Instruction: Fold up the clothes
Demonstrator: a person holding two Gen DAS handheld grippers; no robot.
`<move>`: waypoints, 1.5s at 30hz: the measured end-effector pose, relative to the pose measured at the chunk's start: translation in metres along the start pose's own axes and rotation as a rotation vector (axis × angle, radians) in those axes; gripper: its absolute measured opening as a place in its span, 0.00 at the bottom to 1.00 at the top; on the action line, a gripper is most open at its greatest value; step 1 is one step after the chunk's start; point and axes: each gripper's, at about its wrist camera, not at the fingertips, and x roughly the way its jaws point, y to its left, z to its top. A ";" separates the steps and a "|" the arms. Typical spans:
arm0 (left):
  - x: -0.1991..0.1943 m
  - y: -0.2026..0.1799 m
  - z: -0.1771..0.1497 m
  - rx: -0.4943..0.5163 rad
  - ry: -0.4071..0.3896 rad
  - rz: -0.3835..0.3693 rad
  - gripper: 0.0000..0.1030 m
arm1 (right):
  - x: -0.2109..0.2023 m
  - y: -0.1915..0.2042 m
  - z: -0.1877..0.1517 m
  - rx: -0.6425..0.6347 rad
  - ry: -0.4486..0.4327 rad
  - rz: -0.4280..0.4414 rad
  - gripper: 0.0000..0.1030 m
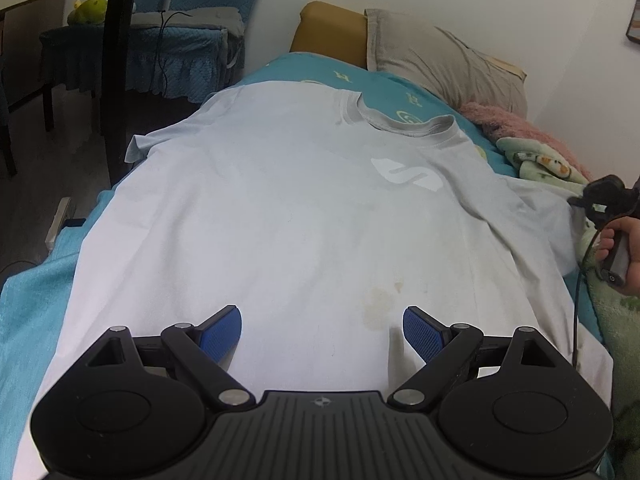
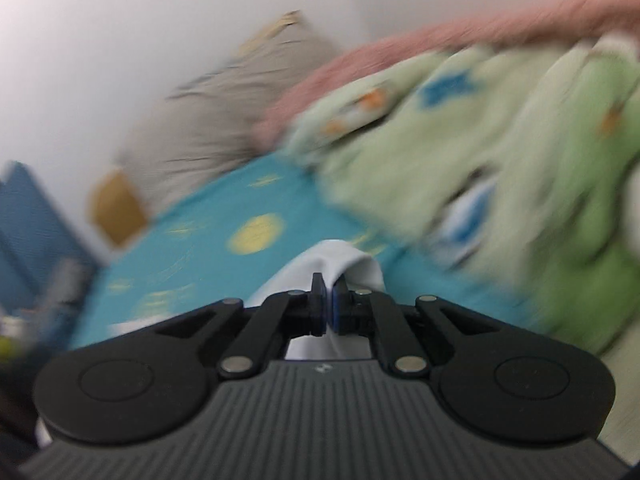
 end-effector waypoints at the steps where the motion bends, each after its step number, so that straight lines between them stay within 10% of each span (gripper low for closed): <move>1: 0.000 -0.001 0.000 0.005 -0.001 0.002 0.87 | 0.000 -0.012 0.002 0.037 0.014 -0.004 0.09; 4: 0.000 -0.003 -0.001 0.020 -0.005 0.001 0.87 | -0.005 -0.041 -0.001 0.162 0.059 0.015 0.20; 6: -0.001 -0.005 -0.001 0.031 -0.005 0.001 0.87 | -0.018 -0.049 -0.013 0.237 0.072 0.062 0.83; 7: -0.002 -0.006 -0.002 0.035 -0.007 0.001 0.87 | -0.028 -0.049 -0.022 0.264 0.067 0.096 0.87; 12: -0.014 -0.005 -0.004 0.048 -0.025 -0.005 0.87 | -0.065 -0.050 -0.071 0.408 0.144 0.226 0.85; 21: -0.021 -0.004 -0.004 0.039 -0.035 -0.008 0.87 | -0.060 -0.055 -0.130 0.582 0.266 0.193 0.87; 38: -0.001 -0.001 -0.008 0.065 -0.017 0.036 0.87 | -0.016 -0.063 -0.112 0.557 -0.104 0.275 0.85; 45: 0.001 -0.004 -0.009 0.092 -0.023 0.064 0.87 | 0.015 -0.053 -0.083 0.311 -0.058 0.259 0.85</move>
